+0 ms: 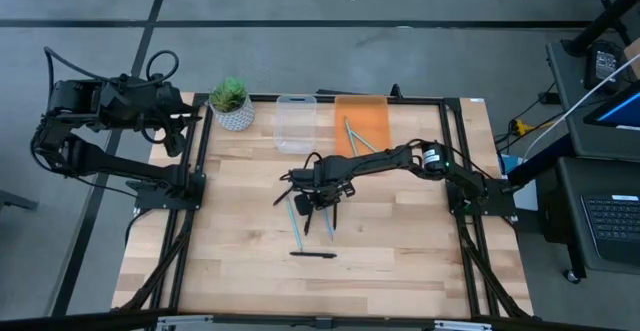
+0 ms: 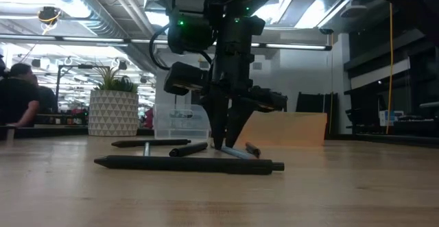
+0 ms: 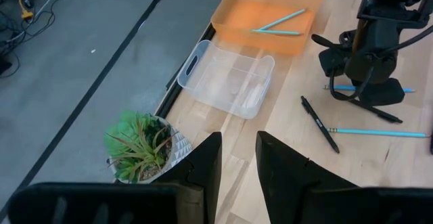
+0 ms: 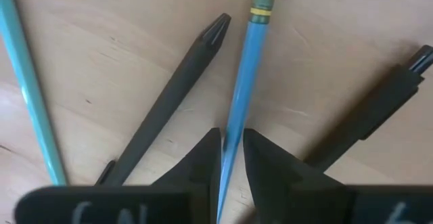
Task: Sort pens & pencils
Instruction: Put the light blue pencil into the orange bin
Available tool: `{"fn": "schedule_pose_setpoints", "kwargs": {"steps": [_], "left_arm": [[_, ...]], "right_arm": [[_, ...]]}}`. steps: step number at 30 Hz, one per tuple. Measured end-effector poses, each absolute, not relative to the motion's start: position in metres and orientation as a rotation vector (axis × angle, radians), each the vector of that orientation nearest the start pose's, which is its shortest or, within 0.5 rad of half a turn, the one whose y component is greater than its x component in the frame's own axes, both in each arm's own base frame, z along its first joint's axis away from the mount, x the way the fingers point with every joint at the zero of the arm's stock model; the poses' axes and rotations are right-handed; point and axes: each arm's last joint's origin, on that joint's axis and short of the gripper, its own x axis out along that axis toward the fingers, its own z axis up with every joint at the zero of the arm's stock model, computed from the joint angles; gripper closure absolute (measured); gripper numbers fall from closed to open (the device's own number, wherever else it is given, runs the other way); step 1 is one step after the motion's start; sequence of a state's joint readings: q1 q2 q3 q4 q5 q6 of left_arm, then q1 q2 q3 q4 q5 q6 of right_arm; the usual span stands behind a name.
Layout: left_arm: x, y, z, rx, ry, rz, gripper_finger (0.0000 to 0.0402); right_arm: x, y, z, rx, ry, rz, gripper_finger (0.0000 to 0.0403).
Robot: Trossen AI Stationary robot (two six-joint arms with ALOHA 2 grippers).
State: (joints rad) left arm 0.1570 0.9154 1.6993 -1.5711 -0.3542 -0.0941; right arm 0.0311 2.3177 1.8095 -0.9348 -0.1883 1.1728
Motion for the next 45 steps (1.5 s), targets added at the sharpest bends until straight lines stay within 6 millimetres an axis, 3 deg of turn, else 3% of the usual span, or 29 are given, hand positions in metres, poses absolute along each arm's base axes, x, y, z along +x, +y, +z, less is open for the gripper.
{"fn": "schedule_pose_setpoints", "kwargs": {"steps": [14,24,45], "left_arm": [[0.0550,0.0189,0.4610,-0.008,0.768,0.521,0.0315],[0.0549,0.0189,0.4610,-0.009,0.768,0.521,0.0315],[0.0549,0.0189,0.4610,-0.008,0.768,0.521,0.0315]], "right_arm": [[0.4547,0.0174,0.1337,1.070,1.385,-0.682,0.0338],[0.4547,0.0176,0.1336,1.077,1.390,-0.674,0.0383],[0.4554,0.0181,0.1387,1.064,1.405,-0.687,0.0386]]}}
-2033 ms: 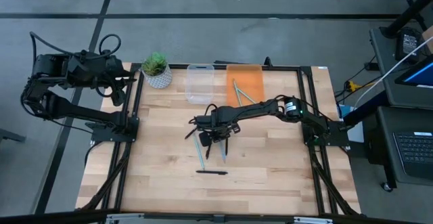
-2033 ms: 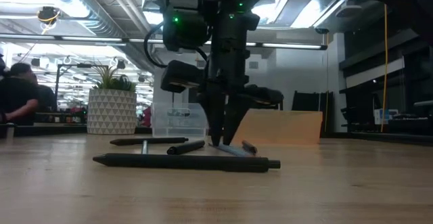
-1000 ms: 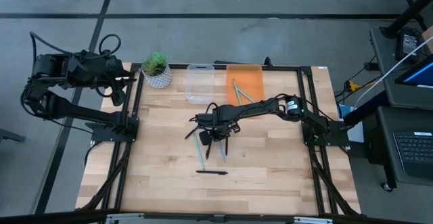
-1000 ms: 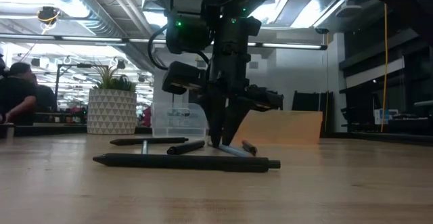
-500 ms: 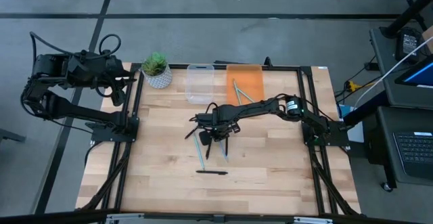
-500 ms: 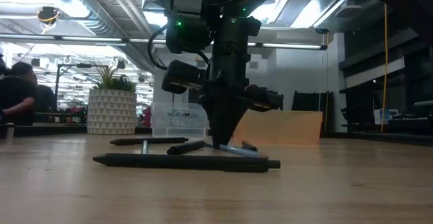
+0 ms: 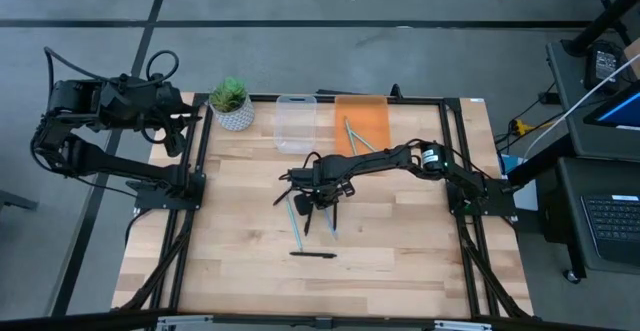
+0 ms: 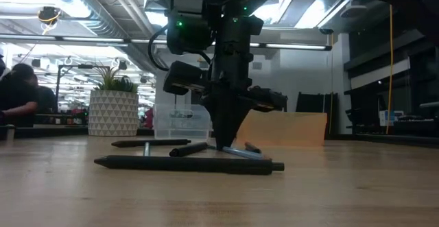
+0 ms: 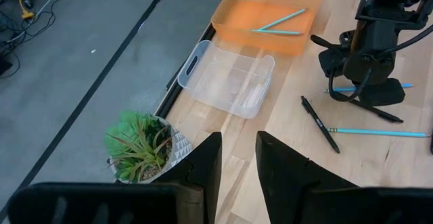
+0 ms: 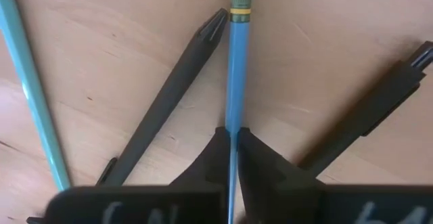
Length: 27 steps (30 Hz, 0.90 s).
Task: Sort pens & pencils
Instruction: Put the light blue pencil into the orange bin
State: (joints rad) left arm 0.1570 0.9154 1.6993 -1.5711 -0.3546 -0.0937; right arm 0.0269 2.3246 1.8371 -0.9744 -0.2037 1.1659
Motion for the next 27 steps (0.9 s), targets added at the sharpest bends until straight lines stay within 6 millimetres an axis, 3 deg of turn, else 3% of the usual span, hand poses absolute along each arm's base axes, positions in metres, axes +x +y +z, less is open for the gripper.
{"fn": "schedule_pose_setpoints", "kwargs": {"steps": [14,27], "left_arm": [[0.0549,0.0189,0.4610,-0.009,0.768,0.521,0.0315],[0.0549,0.0189,0.4610,-0.009,0.768,0.521,0.0315]], "right_arm": [[0.4551,0.0163,0.1446,1.041,1.424,-0.697,0.0400],[0.4559,0.0154,0.1449,1.024,1.410,-0.700,0.0363]]}}
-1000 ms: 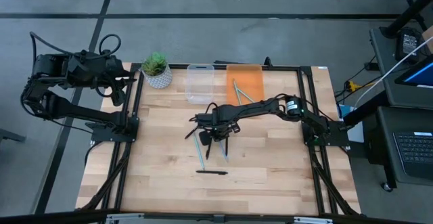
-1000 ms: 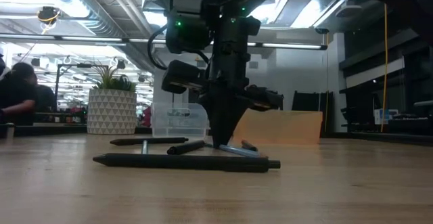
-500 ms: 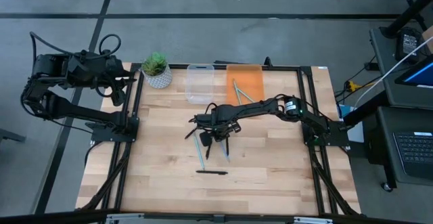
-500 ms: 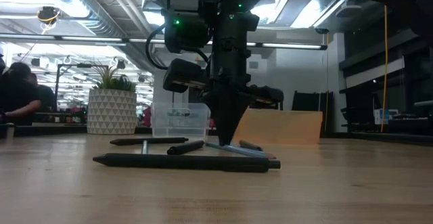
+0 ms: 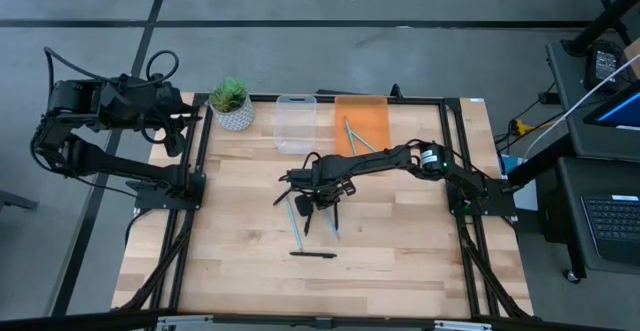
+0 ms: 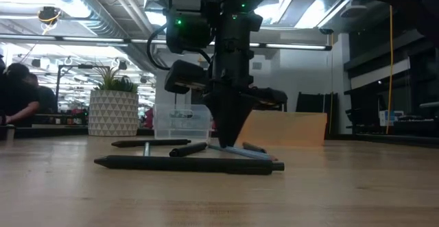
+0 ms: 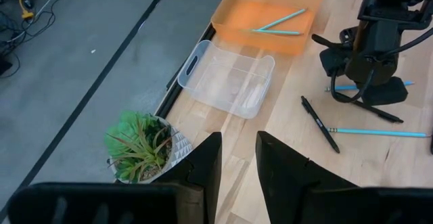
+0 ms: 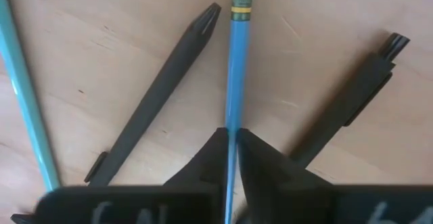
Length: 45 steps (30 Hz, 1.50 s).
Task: Sort pens & pencils
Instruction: Put the light blue pencil into the orange bin
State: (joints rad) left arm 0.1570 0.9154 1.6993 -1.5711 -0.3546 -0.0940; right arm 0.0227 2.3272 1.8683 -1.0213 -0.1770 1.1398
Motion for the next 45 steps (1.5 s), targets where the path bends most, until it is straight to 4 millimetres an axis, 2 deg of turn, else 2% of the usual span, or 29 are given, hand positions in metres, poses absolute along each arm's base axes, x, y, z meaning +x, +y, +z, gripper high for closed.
{"fn": "schedule_pose_setpoints", "kwargs": {"steps": [8,13,36,45], "left_arm": [[0.0550,0.0189,0.4610,-0.009,0.768,0.521,0.0315],[0.0549,0.0189,0.4610,-0.009,0.768,0.521,0.0315],[0.0550,0.0189,0.4610,-0.009,0.768,0.521,0.0315],[0.0549,0.0189,0.4610,-0.009,0.768,0.521,0.0315]], "right_arm": [[0.4559,0.0151,0.1452,1.021,1.406,-0.704,0.0320],[0.4559,0.0149,0.1451,1.018,1.402,-0.710,0.0313],[0.4516,0.0155,0.1392,1.044,1.416,-0.732,0.0318],[0.4510,0.0157,0.1390,1.047,1.424,-0.733,0.0367]]}}
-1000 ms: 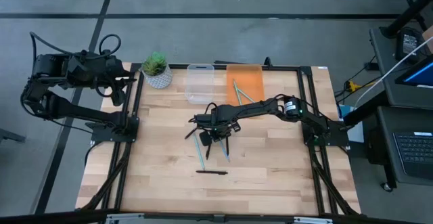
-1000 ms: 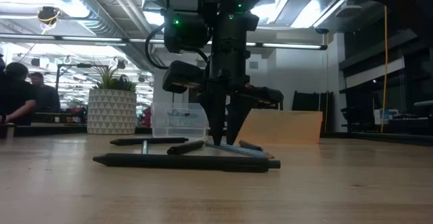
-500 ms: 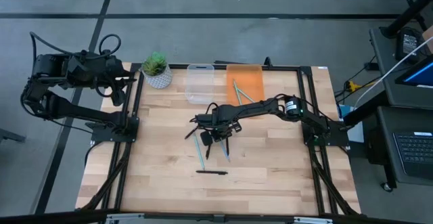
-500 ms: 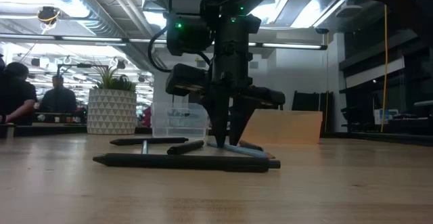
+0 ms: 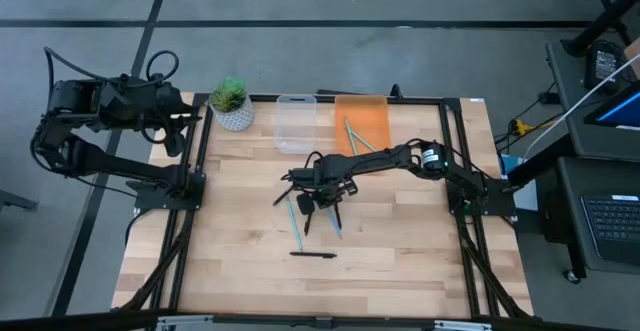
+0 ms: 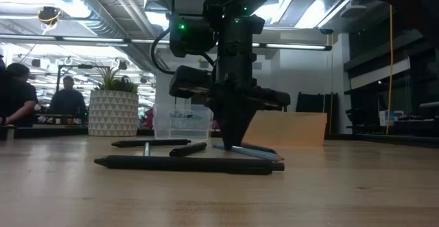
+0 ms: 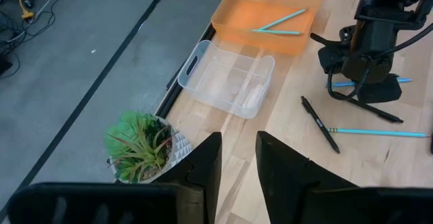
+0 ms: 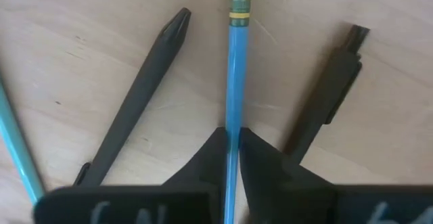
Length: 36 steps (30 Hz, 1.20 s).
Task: Sort pens & pencils
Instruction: Put the light blue pencil into the orange bin
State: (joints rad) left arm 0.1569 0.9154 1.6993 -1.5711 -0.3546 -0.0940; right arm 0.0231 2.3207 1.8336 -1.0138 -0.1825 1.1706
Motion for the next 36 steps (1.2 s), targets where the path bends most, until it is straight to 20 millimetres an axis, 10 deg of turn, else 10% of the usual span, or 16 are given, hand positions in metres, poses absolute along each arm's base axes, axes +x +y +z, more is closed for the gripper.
{"fn": "schedule_pose_setpoints", "kwargs": {"steps": [36], "left_arm": [[0.055,0.019,0.461,-0.008,0.768,0.522,0.0315]], "right_arm": [[0.456,0.016,0.170,1.016,1.436,-0.758,0.0372]]}}
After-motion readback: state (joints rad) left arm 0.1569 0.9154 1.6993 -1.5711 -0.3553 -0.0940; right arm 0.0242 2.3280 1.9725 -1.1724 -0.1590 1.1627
